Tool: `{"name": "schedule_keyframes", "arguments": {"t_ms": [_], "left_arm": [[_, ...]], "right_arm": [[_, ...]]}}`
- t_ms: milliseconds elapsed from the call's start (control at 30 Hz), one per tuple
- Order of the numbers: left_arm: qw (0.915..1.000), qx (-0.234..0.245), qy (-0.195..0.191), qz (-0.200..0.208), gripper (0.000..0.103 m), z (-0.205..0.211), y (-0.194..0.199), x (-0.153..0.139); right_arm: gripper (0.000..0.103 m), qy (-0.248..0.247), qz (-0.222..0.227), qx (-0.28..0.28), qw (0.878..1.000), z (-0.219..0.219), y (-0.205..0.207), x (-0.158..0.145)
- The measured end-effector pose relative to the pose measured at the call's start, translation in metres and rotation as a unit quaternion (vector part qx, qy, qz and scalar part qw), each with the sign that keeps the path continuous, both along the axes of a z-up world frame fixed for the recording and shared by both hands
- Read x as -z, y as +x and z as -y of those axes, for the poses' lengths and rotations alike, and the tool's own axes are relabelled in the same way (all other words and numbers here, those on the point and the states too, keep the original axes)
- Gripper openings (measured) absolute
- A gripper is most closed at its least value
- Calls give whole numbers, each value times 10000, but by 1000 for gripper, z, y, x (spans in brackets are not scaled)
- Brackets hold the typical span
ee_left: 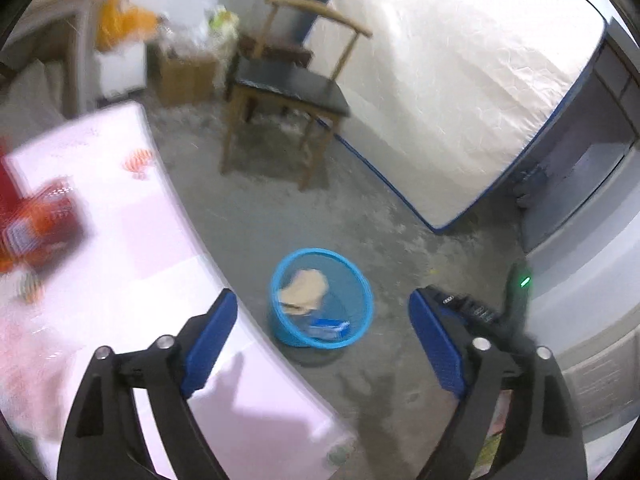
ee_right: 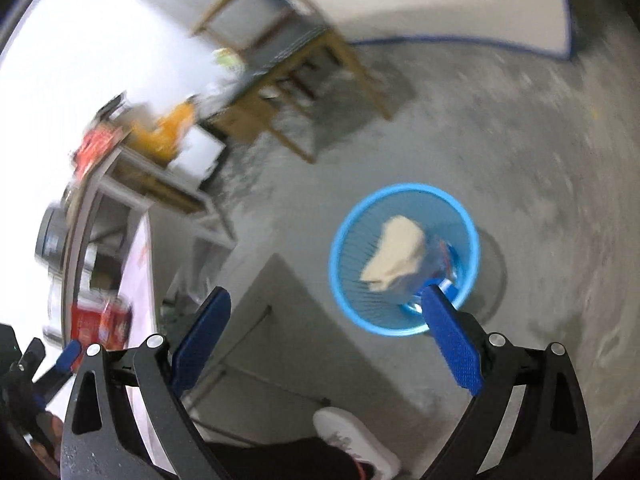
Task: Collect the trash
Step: 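Return both tools to the table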
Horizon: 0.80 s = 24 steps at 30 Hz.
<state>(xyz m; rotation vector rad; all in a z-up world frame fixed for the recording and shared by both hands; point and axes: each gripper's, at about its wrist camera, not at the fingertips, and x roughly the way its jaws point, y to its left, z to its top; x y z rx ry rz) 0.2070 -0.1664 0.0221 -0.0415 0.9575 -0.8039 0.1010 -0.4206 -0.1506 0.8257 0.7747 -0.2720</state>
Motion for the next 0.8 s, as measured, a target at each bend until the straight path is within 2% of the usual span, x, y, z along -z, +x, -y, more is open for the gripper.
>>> {"name": "schedule_keyframes", "arguments": {"t_ms": [167, 300, 400, 533, 567, 633, 800], "left_arm": [[9962, -689, 220, 481, 97, -94, -39, -10], [9828, -1510, 574, 890, 97, -160, -65, -16], [9674, -2165, 870, 982, 97, -199, -78, -14], [9468, -2880, 1027, 1005, 97, -242, -86, -14], [9373, -3141, 1109, 1024, 97, -255, -88, -14], [9257, -3424, 1223, 1041, 97, -281, -92, -16], [9054, -3925, 1300, 962, 97, -315, -95, -13]], "right_arm": [[95, -658, 268, -829, 9940, -68, 15, -49], [95, -950, 337, -1706, 9802, -132, 37, -80], [95, -1193, 394, -2208, 9672, -176, 48, -97], [95, -1556, 427, -2842, 9451, -240, 61, -112], [95, -1593, 438, -2949, 9412, -252, 62, -114], [95, -1692, 402, -3146, 9331, -280, 66, -114], [95, -1991, 343, -3414, 9179, -332, 68, -116]]}}
